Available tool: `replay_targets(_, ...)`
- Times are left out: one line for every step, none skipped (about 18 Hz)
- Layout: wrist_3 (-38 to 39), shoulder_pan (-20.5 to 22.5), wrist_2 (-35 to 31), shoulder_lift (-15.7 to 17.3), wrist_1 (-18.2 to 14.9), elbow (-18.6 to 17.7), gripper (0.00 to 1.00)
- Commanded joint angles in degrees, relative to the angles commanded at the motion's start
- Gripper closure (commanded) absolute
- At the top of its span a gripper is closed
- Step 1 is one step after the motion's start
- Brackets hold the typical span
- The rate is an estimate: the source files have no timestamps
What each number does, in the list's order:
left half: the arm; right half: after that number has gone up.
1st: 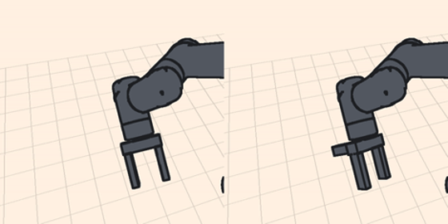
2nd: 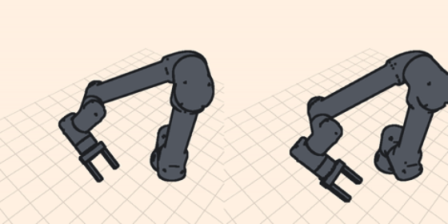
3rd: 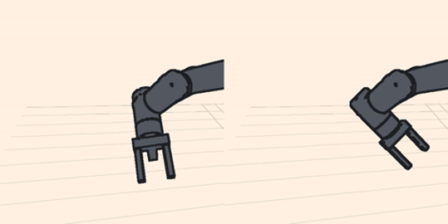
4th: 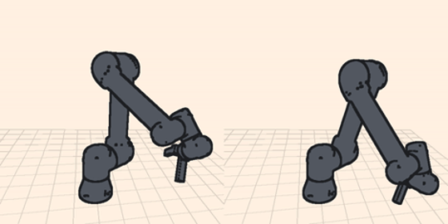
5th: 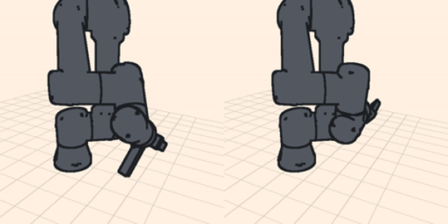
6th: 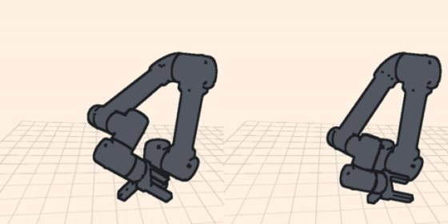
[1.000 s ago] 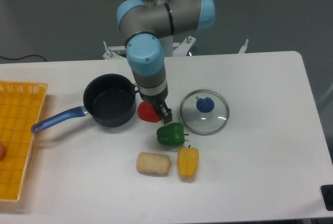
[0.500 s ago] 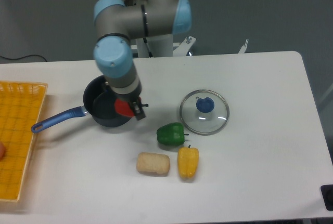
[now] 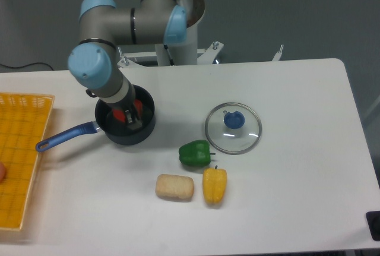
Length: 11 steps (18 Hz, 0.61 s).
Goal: Place the red pepper in the pot
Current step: 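Carry the red pepper over to the dark blue saucepan, then lower the red pepper into the saucepan and release it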
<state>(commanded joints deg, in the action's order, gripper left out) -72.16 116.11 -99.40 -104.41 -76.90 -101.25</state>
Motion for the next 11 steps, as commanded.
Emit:
replay_targets(0.1,-0.3,-0.3,-0.1,0.0,-0.2,0.40)
replay_targets(0.2,-0.4,-0.4,-0.2,0.0,-0.6,0.39)
replay_targets(0.6,-1.1,-0.7,-0.4,0.1,-1.4,0.39)
replay_targets(1.5,-2.4,-0.7,-0.8,0.2,-1.8,0.39)
replay_targets(1.8,-2.6,-0.8,-1.1,0.2,-1.9,0.39)
replay_targets(1.8,-2.6,-1.1,-1.3,0.2,-2.0,0.39)
replay_targets(1.8,-3.0,-1.7,-1.8,0.2,-2.3,0.39)
replay_targets(2.0,-3.3,-1.8,-2.1,0.3,-2.4,0.39)
replay_targets(2.0,-3.4,-1.8,-2.5,0.3,-2.4,0.39)
replay_targets(2.0,-3.5,-1.8,-2.7,0.3,-2.4,0.39)
replay_targets(2.0,-3.5,-1.8,-2.8,0.3,-2.4,0.38)
